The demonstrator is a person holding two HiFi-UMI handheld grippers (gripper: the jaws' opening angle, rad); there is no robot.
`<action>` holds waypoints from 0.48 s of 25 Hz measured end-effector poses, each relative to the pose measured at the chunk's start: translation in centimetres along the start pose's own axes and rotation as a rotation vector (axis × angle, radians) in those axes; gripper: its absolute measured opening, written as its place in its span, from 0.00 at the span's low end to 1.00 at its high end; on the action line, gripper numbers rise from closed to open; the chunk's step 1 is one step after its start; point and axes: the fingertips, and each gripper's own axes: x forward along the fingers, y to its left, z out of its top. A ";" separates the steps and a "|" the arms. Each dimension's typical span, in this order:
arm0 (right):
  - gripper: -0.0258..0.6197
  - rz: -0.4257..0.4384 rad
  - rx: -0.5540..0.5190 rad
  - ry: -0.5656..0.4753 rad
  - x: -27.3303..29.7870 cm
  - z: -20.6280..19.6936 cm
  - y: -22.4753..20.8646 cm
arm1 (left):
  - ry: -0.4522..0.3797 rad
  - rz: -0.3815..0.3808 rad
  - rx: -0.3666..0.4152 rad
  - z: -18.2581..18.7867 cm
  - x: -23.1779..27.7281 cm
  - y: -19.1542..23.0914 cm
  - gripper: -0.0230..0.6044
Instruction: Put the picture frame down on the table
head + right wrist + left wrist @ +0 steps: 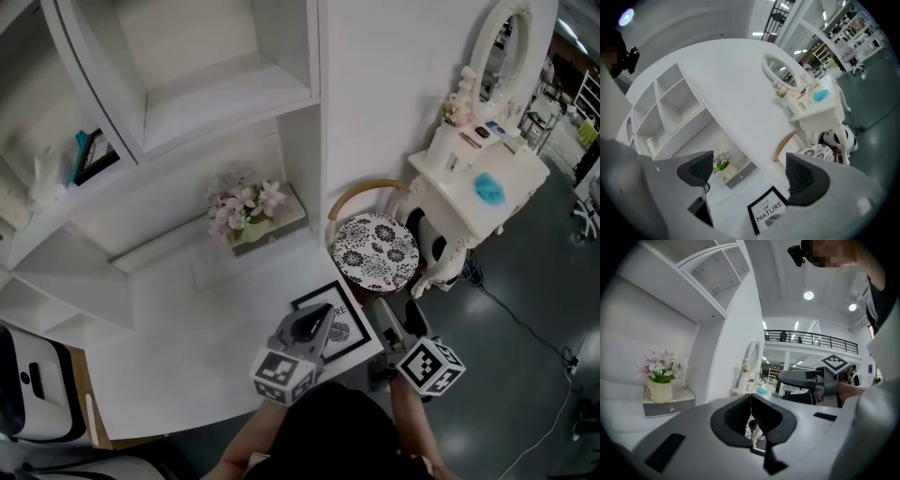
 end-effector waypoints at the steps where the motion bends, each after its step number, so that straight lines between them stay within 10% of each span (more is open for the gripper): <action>1: 0.77 0.008 -0.031 -0.014 -0.1 0.6 0.7 | -0.005 -0.004 0.008 0.5 0.1 -0.2 0.06; 12: 0.76 0.058 -0.298 -0.163 -0.9 2.7 3.6 | 0.016 0.027 0.044 1.3 0.2 0.1 0.06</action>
